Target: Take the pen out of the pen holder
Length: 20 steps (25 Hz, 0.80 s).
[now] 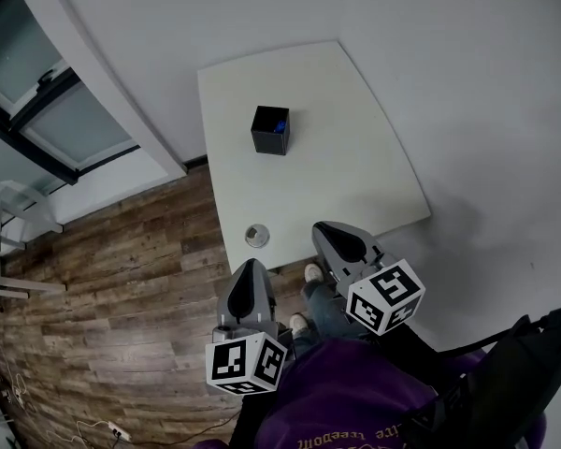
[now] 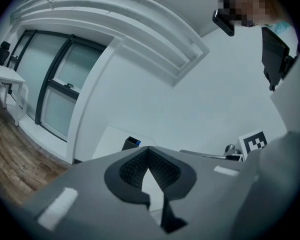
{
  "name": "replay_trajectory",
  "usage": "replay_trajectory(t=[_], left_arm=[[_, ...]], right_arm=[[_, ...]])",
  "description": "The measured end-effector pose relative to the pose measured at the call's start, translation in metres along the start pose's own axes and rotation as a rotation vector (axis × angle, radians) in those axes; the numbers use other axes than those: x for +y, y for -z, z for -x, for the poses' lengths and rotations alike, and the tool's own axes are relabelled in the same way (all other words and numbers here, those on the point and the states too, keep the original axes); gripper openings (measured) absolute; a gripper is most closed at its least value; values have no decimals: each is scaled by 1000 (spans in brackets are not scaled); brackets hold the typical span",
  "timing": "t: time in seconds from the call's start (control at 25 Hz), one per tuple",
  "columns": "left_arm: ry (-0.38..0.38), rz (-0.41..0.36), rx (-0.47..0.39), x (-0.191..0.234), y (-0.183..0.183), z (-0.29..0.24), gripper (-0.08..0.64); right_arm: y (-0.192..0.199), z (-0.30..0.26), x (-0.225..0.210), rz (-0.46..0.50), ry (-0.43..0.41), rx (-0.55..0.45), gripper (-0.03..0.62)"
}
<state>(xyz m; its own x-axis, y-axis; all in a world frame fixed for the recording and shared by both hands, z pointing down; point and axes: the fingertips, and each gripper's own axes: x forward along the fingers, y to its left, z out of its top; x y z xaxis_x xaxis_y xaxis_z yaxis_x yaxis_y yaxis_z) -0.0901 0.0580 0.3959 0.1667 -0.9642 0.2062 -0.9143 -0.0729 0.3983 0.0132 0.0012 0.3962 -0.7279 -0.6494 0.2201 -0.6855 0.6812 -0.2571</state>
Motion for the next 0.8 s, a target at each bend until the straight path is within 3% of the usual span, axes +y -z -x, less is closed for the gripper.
replay_trajectory(t=[0.8], left_arm=[[-64, 1, -5, 4, -33, -142, 5]], right_arm=[[-31, -108, -101, 80, -111, 97, 14]])
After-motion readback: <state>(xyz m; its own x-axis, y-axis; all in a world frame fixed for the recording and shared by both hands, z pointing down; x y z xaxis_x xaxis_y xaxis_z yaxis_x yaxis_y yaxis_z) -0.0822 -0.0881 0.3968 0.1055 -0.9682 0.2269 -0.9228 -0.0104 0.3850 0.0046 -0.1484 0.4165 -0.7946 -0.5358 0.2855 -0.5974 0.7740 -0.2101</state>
